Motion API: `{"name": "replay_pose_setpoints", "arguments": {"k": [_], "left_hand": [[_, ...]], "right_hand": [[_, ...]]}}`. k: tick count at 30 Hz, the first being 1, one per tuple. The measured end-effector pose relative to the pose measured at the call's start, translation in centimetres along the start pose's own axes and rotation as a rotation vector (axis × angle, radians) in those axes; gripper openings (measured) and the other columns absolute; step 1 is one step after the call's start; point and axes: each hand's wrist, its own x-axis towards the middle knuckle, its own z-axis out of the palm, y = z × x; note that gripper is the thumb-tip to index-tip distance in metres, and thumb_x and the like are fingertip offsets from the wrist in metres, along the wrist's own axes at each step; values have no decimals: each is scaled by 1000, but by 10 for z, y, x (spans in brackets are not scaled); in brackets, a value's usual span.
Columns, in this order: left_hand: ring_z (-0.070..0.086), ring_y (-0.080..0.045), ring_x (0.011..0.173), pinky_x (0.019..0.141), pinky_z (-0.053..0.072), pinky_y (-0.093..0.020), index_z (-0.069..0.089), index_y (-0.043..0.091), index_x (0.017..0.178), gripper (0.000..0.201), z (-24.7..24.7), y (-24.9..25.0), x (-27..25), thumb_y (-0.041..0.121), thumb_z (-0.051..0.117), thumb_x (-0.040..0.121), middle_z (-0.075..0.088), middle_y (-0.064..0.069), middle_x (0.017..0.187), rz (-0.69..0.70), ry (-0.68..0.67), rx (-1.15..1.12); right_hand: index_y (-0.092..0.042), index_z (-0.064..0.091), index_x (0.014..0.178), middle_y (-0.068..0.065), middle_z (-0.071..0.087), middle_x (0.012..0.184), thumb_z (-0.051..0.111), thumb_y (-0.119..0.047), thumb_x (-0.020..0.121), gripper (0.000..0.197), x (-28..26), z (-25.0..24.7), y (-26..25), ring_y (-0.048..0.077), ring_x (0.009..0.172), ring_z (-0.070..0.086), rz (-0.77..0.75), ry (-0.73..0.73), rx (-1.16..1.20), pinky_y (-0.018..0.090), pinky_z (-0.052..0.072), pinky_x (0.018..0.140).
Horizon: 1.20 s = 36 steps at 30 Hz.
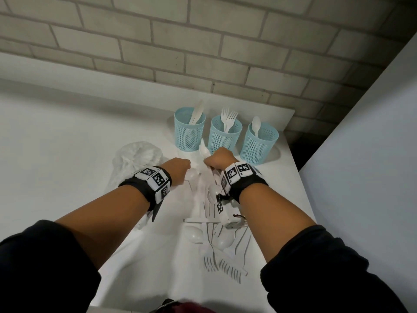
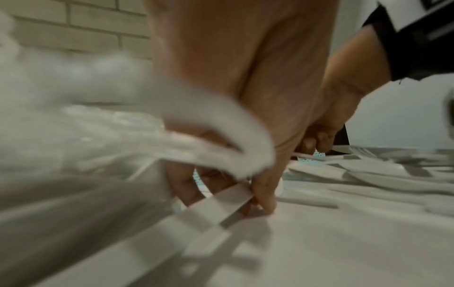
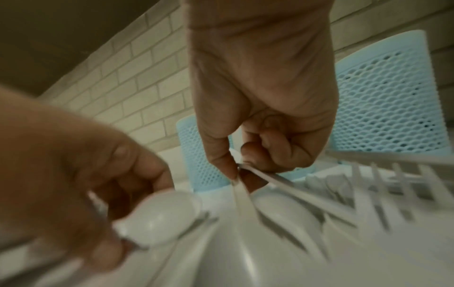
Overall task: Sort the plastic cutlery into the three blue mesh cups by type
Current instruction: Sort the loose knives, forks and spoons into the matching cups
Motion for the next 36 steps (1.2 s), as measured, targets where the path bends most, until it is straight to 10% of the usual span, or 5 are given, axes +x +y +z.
{"name": "replay_pose_setpoints", "arguments": {"k": [13, 17, 21, 28, 36], "left_hand": [[44, -27, 112, 92, 43, -39, 61, 13, 114, 37, -3, -8, 7, 33, 65, 83, 53, -5, 117, 153, 6, 126], [44, -25, 111, 89, 42, -39, 58, 11, 111, 32, 1, -5, 6, 33, 60, 87, 53, -5, 117, 255, -6, 177], [51, -25, 104, 84, 40, -35, 54, 8, 107, 22, 3, 3, 3, 23, 54, 91, 56, -9, 112, 358, -8, 166], [50, -29, 111, 93, 42, -40, 45, 5, 125, 32, 18, 11, 3, 21, 44, 96, 54, -14, 119, 339, -9, 239], [56, -35, 102, 85, 41, -38, 41, -1, 124, 33, 20, 15, 0, -1, 35, 91, 55, -21, 115, 195, 32, 25]], "right_hand": [[-9, 55, 77, -1, 42, 62, 55, -16, 89, 14, -20, -67, 12, 10, 52, 36, -107, -19, -6, 12, 31, 40], [-12, 43, 66, 6, 53, 80, 49, -33, 92, 34, -23, -58, 37, 24, 79, 49, 29, 47, -163, 28, 41, 71], [-5, 56, 105, 12, 58, 117, 45, -46, 90, 45, -22, -41, 63, 31, 105, 54, 141, 57, -259, 50, 38, 103], [-8, 48, 78, 12, 54, 91, 54, -48, 87, 41, -30, -25, 79, 27, 85, 53, 120, 60, -304, 40, 46, 86], [0, 55, 114, 19, 57, 122, 57, -18, 88, 32, -30, -13, 72, 36, 114, 54, 118, 122, -343, 45, 46, 97]]}}
